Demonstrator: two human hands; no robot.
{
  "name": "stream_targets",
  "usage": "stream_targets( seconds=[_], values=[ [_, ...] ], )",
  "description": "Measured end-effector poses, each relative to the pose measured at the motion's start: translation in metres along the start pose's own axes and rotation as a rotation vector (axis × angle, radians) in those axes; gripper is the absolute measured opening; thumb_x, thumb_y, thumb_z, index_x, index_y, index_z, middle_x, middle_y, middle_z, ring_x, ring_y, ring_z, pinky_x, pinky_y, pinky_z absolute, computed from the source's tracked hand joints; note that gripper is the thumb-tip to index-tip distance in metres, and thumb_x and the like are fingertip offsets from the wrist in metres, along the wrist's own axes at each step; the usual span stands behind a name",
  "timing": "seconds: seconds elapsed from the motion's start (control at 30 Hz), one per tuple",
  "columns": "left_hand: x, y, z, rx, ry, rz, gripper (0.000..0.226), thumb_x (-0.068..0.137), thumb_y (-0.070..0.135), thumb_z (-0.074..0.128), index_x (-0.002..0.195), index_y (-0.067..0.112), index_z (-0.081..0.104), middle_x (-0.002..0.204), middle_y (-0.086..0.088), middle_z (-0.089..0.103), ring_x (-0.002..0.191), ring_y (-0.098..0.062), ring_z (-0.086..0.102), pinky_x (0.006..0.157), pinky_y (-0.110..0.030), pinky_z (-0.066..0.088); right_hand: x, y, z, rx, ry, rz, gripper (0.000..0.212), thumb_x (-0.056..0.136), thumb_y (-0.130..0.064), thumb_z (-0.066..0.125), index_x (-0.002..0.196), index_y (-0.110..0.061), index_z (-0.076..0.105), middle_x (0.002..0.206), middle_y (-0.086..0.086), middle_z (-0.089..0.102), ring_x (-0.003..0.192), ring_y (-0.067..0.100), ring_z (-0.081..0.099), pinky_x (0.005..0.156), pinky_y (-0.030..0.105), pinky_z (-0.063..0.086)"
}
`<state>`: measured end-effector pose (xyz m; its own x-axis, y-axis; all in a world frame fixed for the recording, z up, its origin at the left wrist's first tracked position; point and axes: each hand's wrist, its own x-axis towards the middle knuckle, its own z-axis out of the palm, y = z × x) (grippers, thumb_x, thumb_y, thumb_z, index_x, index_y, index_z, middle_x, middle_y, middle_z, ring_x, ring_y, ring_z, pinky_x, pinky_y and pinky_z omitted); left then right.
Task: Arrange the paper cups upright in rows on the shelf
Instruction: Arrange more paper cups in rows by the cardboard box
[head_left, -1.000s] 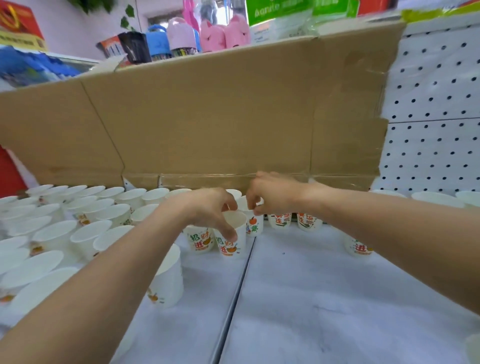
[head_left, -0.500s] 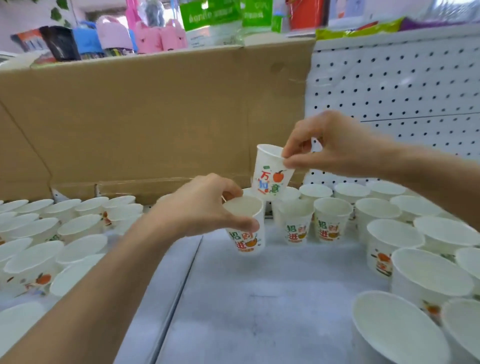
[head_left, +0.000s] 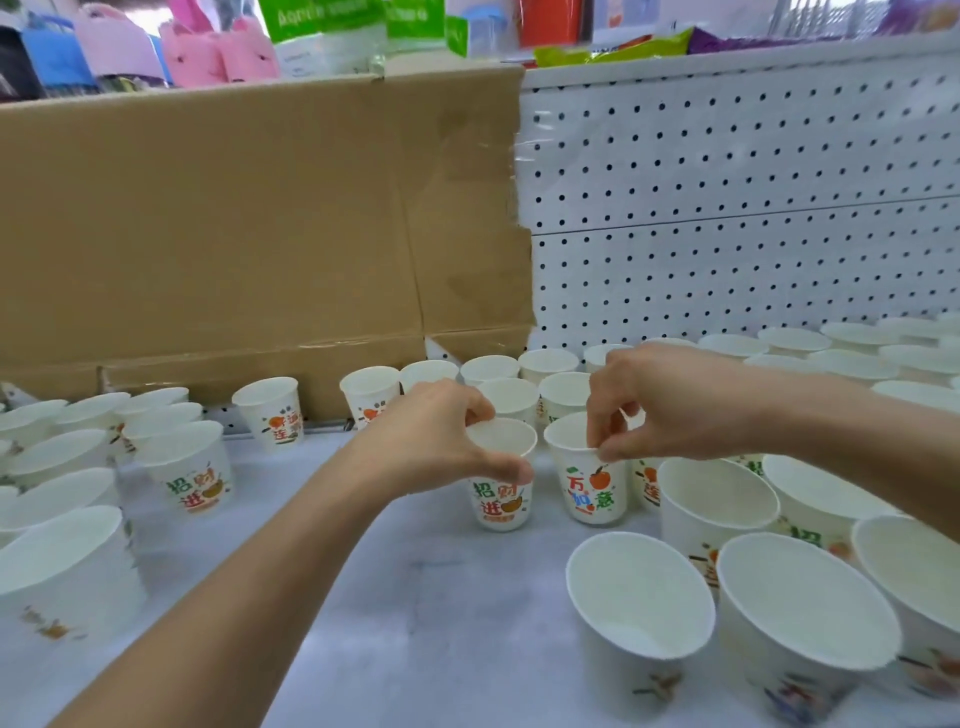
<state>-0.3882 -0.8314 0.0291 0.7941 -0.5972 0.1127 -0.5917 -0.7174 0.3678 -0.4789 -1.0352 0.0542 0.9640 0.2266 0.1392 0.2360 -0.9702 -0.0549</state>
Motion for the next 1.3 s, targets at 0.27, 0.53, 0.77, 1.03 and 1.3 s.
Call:
stream_targets(
  seconds=[0.27, 0.53, 0.77, 1.03, 1.3],
  values=[
    [0.003, 0.01, 0.014, -0.057, 0.074, -0.016, 0.085, 0.059, 0.063, 0.08, 0.13, 0.024, 0.053, 0.125, 0.005, 0.06, 0.1, -0.01, 0.053, 0.084, -0.027, 0.046, -0.003, 0.006, 0.0, -0.091, -0.049, 0.017, 0.002, 0.079, -0.033, 0.072, 0.081, -0.035, 0.072, 0.076, -0.018, 0.062, 0.081, 0.003, 0.056, 0.078, 0.03, 0.05],
    [-0.011, 0.003, 0.016, -0.02, 0.189, -0.025, 0.082, 0.065, 0.075, 0.066, 0.129, 0.027, 0.048, 0.129, 0.011, 0.053, 0.108, -0.011, 0.054, 0.091, -0.036, 0.048, 0.009, -0.004, -0.012, -0.01, 0.011, -0.001, 0.021, 0.081, -0.054, 0.063, 0.091, -0.037, 0.071, 0.087, -0.02, 0.06, 0.085, -0.003, 0.053, 0.08, 0.03, 0.049],
    [-0.07, -0.057, -0.008, -0.004, 0.393, -0.092, 0.055, 0.083, 0.064, 0.056, 0.128, 0.035, 0.05, 0.124, 0.015, 0.053, 0.114, -0.006, 0.048, 0.094, -0.033, 0.043, 0.072, -0.065, -0.007, 0.094, 0.03, -0.255, 0.023, 0.086, -0.045, 0.064, 0.104, -0.033, 0.07, 0.098, -0.019, 0.06, 0.09, -0.002, 0.053, 0.08, 0.026, 0.047],
    [-0.177, -0.125, -0.047, 0.197, 0.624, -0.26, 0.052, 0.082, 0.06, 0.06, 0.124, 0.03, 0.058, 0.127, 0.01, 0.057, 0.121, -0.013, 0.045, 0.099, -0.032, 0.037, 0.129, -0.188, 0.023, 0.08, -0.066, -0.607, 0.045, 0.09, -0.036, 0.062, 0.132, -0.036, 0.047, 0.121, -0.01, 0.047, 0.106, 0.009, 0.049, 0.083, 0.025, 0.037],
    [-0.254, -0.167, -0.076, 0.197, 0.415, -0.551, 0.082, 0.07, 0.064, 0.067, 0.142, 0.036, 0.04, 0.144, 0.009, 0.045, 0.133, -0.014, 0.035, 0.106, -0.036, 0.031, 0.156, -0.271, 0.044, 0.071, 0.056, -0.682, 0.031, 0.088, -0.043, 0.063, 0.115, -0.028, 0.063, 0.101, -0.011, 0.048, 0.098, 0.01, 0.046, 0.077, 0.032, 0.044]
  ],
)
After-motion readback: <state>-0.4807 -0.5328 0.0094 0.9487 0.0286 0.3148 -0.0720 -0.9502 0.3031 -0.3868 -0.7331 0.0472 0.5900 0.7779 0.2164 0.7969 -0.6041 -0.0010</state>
